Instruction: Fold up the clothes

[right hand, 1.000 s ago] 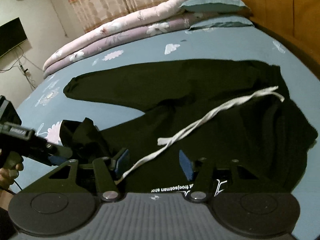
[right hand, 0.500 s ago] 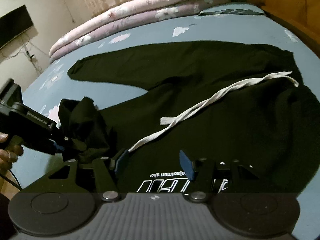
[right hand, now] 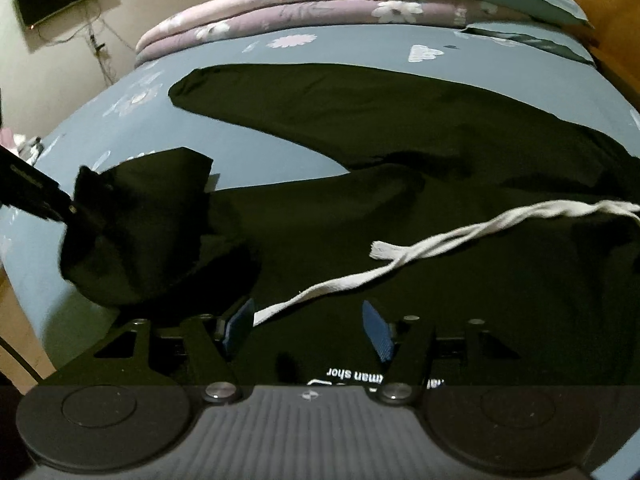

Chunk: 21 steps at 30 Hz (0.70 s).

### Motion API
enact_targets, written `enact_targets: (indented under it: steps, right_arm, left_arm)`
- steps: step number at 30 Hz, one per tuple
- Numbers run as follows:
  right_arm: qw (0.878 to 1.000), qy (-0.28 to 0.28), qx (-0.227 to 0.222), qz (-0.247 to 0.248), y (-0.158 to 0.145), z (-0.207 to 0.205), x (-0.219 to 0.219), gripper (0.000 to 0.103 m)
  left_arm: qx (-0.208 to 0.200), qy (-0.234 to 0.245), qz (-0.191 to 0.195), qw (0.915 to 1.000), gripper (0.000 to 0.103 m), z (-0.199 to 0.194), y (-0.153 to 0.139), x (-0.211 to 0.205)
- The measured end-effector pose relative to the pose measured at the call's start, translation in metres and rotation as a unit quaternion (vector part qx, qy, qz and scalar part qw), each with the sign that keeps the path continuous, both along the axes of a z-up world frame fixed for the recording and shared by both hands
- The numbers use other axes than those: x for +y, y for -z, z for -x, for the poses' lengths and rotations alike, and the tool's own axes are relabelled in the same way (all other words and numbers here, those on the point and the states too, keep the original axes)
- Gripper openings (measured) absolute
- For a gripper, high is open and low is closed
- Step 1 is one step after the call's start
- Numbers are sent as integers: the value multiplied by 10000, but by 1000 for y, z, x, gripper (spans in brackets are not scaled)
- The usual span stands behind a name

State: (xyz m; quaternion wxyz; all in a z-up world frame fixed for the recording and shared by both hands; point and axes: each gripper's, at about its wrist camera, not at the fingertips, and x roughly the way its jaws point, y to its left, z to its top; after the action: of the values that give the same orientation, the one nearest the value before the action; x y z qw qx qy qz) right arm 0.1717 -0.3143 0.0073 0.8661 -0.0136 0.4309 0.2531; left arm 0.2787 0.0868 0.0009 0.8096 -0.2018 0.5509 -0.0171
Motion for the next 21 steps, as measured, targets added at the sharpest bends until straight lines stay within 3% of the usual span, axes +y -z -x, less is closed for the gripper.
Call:
enact_targets:
  steps: [6,11,18,21]
  right_arm:
    - [9995,-95,71,276,6,-5,6,69]
    - [9988,-58,369,323,20,-10,7,71]
    - [9988,-115,465,118,27,-10,12,101]
    - [9987,-160,457,150,29,-10,15,103]
  left_arm:
    - [-151,-462,-589,9971,10,5,-3,26]
    - [-89,-542,-745,9957,10,3,9,26]
    - [70,-637,-926,9936,10,7,26,23]
    - [84,-704,-908,9933,10,8,28,22]
